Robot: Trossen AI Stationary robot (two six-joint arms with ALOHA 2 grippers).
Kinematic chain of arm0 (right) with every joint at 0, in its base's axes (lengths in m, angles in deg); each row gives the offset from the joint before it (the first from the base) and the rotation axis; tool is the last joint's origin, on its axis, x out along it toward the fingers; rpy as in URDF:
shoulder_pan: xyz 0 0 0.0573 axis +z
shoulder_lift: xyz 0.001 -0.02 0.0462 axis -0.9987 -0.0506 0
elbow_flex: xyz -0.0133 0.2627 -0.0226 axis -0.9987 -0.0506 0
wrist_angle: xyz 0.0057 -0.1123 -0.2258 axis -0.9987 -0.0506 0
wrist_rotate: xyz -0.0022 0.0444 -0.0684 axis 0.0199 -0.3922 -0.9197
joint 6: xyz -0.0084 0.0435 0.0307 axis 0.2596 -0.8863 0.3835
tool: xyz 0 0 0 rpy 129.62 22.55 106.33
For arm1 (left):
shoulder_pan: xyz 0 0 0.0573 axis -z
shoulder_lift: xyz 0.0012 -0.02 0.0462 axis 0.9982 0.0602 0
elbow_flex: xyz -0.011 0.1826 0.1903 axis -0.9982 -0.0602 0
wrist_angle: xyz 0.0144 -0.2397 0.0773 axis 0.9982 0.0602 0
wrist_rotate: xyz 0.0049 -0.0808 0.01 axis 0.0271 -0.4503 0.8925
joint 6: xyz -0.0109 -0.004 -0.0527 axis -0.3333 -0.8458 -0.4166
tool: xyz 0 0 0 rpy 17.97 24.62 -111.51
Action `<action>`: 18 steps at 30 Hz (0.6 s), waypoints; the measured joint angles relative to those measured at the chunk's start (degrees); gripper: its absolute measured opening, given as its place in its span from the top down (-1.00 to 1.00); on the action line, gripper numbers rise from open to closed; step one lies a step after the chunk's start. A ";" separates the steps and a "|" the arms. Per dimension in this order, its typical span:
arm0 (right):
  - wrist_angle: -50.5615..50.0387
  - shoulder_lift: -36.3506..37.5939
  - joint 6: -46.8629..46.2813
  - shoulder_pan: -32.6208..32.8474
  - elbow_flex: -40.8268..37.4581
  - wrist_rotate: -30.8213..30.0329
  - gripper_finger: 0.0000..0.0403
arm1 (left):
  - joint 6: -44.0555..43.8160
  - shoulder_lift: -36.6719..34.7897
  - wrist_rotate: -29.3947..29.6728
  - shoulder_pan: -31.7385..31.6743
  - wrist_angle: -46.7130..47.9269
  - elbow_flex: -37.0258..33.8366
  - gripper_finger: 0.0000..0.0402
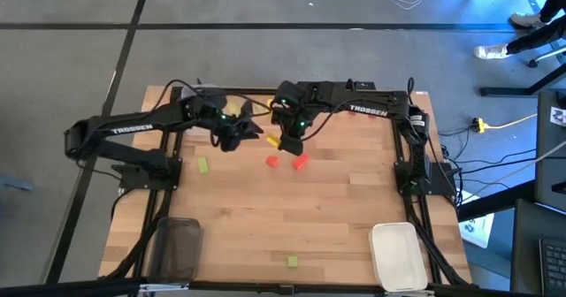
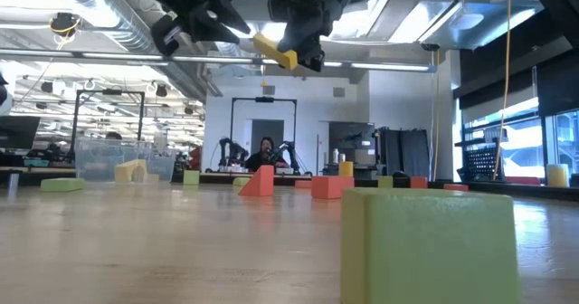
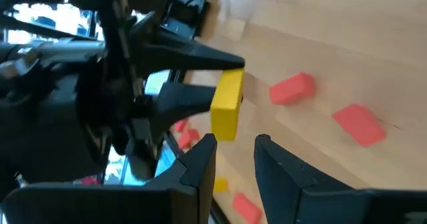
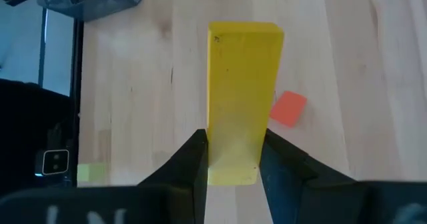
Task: Sort & place blocks by color
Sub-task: Put the yellow block into the transparent bin
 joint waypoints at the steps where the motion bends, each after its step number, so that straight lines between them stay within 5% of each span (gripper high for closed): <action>1: 0.00 0.00 0.19 0.00 0.00 0.25 0.50 | 0.01 0.33 -0.01 0.31 -0.97 0.00 0.54; 18: 0.16 0.00 0.54 0.09 0.00 1.02 0.50 | 0.07 4.05 0.34 2.54 -6.32 0.01 0.54</action>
